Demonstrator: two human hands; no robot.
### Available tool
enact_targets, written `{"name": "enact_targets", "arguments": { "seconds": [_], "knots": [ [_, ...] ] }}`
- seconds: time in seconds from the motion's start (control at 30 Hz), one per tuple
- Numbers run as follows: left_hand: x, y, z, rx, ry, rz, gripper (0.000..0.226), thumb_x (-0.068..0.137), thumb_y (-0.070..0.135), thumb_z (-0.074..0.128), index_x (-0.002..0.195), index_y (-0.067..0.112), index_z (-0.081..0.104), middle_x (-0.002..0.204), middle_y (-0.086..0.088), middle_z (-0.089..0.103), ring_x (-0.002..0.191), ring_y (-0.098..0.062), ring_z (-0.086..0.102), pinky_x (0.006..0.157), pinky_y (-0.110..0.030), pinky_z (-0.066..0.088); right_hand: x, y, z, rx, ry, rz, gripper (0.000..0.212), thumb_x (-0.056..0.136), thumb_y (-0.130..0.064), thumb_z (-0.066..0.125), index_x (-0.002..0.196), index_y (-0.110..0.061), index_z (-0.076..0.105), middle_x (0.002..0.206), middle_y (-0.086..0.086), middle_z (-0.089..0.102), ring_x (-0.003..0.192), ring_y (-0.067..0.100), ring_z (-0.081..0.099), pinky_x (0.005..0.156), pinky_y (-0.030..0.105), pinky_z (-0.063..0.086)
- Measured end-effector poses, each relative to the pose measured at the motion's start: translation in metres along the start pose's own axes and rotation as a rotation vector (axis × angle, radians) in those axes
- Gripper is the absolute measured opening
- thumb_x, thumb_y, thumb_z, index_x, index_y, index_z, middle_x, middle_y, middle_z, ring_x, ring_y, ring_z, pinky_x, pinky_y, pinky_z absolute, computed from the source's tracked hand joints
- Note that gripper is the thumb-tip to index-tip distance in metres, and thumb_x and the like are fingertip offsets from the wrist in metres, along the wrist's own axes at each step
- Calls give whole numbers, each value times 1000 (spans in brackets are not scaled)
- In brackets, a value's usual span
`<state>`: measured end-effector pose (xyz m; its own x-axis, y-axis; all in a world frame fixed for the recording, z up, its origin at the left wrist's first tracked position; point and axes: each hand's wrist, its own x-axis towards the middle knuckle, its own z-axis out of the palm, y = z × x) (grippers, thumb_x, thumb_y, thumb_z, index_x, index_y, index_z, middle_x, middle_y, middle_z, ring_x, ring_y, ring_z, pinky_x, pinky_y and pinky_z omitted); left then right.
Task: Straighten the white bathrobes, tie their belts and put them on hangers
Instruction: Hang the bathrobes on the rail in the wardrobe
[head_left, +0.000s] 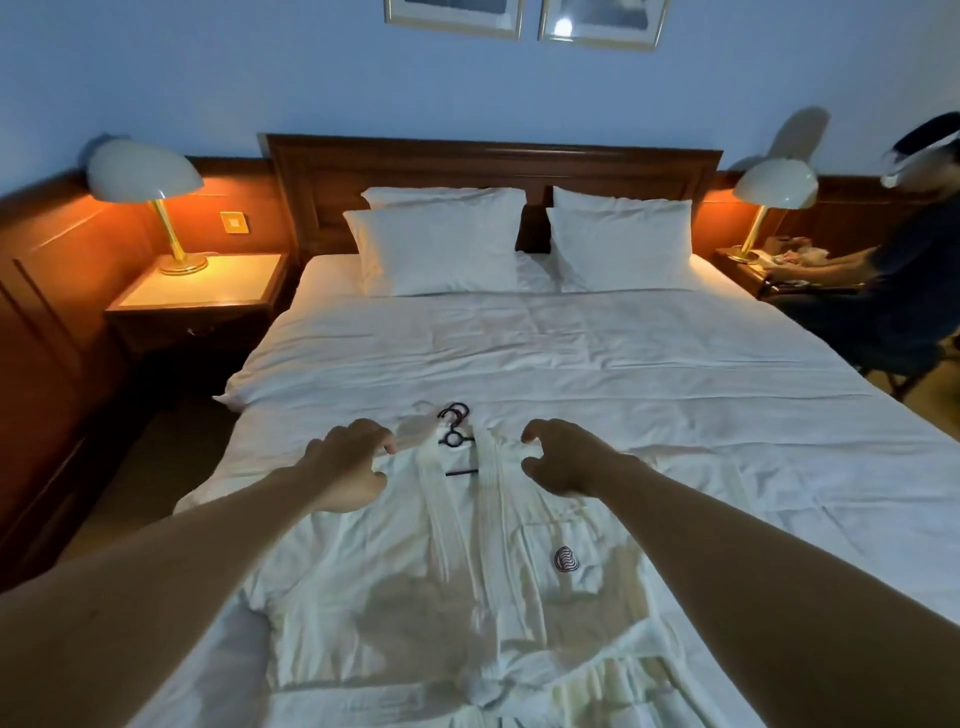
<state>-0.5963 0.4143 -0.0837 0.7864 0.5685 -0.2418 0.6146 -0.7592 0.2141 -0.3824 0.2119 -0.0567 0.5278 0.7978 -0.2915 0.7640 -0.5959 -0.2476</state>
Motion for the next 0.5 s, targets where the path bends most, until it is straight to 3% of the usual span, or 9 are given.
{"name": "enact_targets", "arguments": {
  "seconds": [0.2,0.4,0.5],
  "knots": [
    [134,-33,98,-33,-117,-62,46,89,30,55,133,36,45,149,6,41,132,-22,44,105,-42,39,145,54,87,64,-86,21,58,98,-45,56,150,-22,39,156,4,41,143,24,40,116,44,34],
    [235,-70,193,-81,-130,-134,59,97,35,55,150,34,30,159,6,28,141,-22,37,109,-43,38,271,96,171,74,-141,41,69,99,-43,58,157,-22,28,163,2,31,148,25,33,118,48,32],
    [272,-84,223,92,-93,-120,72,98,40,56,157,31,17,166,1,14,148,-26,28,113,-45,34,316,109,204,-43,-111,47,78,98,-44,59,159,-21,19,168,2,14,154,28,14,122,54,21]
  ]
}}
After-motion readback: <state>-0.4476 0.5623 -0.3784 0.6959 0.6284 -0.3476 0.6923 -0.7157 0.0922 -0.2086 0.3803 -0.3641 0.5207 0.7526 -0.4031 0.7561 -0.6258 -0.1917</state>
